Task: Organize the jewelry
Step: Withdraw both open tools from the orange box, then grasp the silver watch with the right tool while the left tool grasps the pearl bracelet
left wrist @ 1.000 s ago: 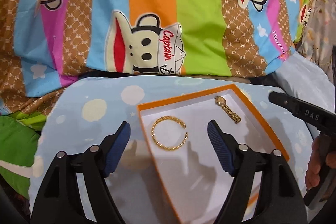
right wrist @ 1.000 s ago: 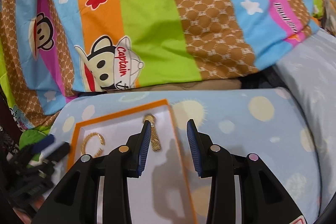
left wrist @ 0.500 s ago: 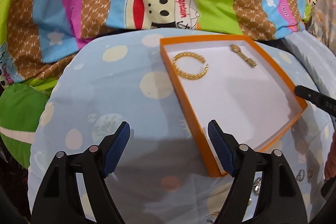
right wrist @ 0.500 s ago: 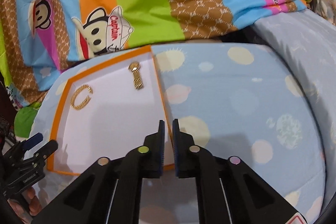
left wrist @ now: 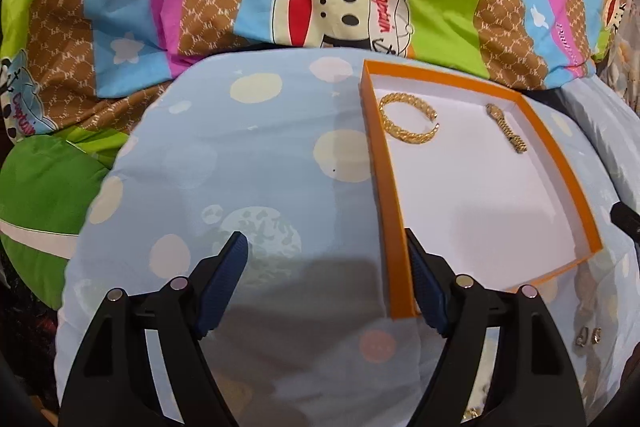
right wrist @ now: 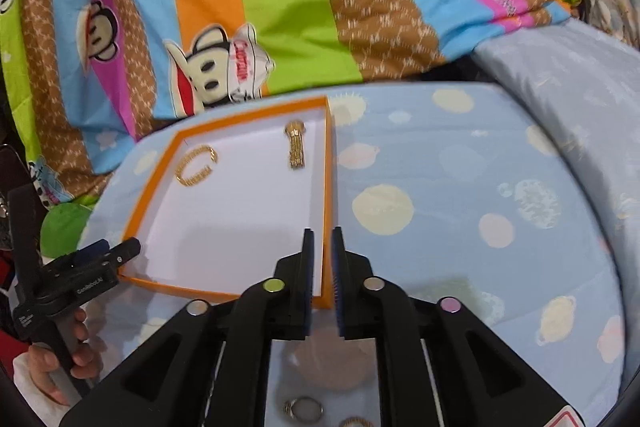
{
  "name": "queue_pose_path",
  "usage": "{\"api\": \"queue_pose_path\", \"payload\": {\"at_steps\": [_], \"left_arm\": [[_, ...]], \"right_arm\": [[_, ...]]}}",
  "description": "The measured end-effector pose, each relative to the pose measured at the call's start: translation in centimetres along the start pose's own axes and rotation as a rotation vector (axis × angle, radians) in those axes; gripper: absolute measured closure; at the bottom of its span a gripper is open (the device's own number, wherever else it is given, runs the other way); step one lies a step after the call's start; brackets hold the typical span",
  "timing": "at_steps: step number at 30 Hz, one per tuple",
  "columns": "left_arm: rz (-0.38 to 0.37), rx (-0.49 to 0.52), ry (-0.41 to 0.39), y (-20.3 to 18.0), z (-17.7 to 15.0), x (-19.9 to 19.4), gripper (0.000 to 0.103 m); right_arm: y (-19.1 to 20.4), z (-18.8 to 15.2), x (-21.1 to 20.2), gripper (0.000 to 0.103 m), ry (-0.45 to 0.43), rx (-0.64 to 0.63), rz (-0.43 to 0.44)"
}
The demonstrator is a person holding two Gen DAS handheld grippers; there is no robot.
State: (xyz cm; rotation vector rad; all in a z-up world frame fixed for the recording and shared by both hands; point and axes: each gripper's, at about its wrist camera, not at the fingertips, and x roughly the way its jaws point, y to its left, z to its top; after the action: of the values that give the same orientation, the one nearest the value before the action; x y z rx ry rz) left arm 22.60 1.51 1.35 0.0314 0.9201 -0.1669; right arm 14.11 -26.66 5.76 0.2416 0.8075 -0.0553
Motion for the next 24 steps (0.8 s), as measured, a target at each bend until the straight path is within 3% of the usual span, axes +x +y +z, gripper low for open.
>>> {"api": "queue_pose_path", "payload": {"at_steps": [3,7,13,18,24], "left_arm": [[0.011,0.018,-0.062,-0.1,-0.3,-2.9,0.029],[-0.032,0.014,-0.096,-0.2,-1.6,-6.1,0.025],[-0.08,0.02,-0.066,-0.6,-5.0,-8.6,0.025],[-0.115,0.045,-0.026,-1.0,-8.4,-10.1,0.024],[-0.167,0.085,0.052,-2.5,-11.8,-9.7,0.024]], "right_arm": [[0.6,-1.3,-2.1,0.083,-0.019,-0.037,0.012],[2.6,-4.4,-2.8,0.083,0.032,-0.105,0.061],[5.4,-8.2,-2.8,0.075,0.06,-0.194,0.058],[5.4,-9.2,-4.1,0.067,0.043,-0.191,0.047],[4.9,-9.9,-5.1,0.067,0.047,-0.174,0.047]]}}
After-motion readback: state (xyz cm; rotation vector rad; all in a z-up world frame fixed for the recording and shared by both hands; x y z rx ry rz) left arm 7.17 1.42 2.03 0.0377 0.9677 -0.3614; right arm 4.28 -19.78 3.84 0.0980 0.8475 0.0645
